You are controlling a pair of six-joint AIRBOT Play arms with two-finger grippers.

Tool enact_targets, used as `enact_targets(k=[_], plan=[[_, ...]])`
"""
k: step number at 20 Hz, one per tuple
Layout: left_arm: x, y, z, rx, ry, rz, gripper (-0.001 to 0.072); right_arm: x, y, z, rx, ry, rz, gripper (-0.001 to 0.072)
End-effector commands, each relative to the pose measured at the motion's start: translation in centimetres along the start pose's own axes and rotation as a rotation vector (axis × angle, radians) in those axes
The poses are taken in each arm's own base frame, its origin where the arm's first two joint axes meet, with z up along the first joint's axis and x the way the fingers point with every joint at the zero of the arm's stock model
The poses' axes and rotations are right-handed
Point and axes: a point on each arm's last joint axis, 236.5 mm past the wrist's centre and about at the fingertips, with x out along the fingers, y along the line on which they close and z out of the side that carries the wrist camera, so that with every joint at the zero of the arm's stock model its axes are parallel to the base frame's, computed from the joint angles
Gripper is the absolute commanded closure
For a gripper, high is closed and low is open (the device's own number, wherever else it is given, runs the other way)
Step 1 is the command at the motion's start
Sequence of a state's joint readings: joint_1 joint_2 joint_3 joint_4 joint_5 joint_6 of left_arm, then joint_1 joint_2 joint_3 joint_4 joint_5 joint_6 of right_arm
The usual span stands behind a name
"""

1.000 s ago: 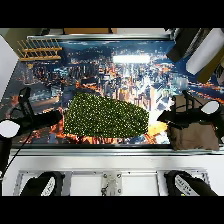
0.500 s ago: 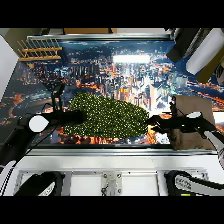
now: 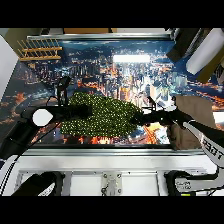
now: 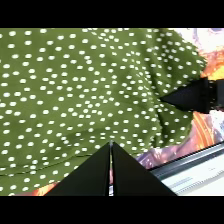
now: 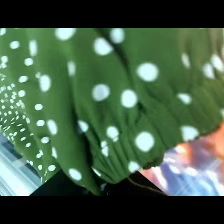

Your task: Fold the clothes and pants, and hang the long-sleeved shirts on hangers.

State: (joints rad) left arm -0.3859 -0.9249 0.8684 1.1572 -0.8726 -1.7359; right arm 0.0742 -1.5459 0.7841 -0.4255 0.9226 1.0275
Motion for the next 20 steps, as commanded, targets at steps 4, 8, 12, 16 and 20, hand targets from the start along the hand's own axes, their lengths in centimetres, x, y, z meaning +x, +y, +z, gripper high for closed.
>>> enact_targets(k=[4,8,12,16,20], plan=[[-0.5,-0.2,0.0,0.008,-0.005,-0.004,0.0705,-9.9,3.7,11.2,-0.110,-0.271,-0.103,0.0703],[-0.5,-0.2,-0.1,0.008,-0.002,-0.003,0.0706,-26.6,2.3,20.0,-0.031,-0.645,-0.268,0.0703],[-0.5,-0.2,-0.1,0.008,-0.002,-0.003,0.0706,-40.5,-1.8,20.3,0.132,-0.925,-0.310,0.0702],[-0.5,-0.2,-0.1,0.008,-0.002,-0.003,0.0706,-49.8,-7.5,13.9,0.318,-1.064,-0.525,0.0703],[-0.5,-0.2,-0.1,0.008,-0.002,-0.003,0.0705,-49.1,-11.9,3.9,0.526,-0.920,-0.686,0.0703]])
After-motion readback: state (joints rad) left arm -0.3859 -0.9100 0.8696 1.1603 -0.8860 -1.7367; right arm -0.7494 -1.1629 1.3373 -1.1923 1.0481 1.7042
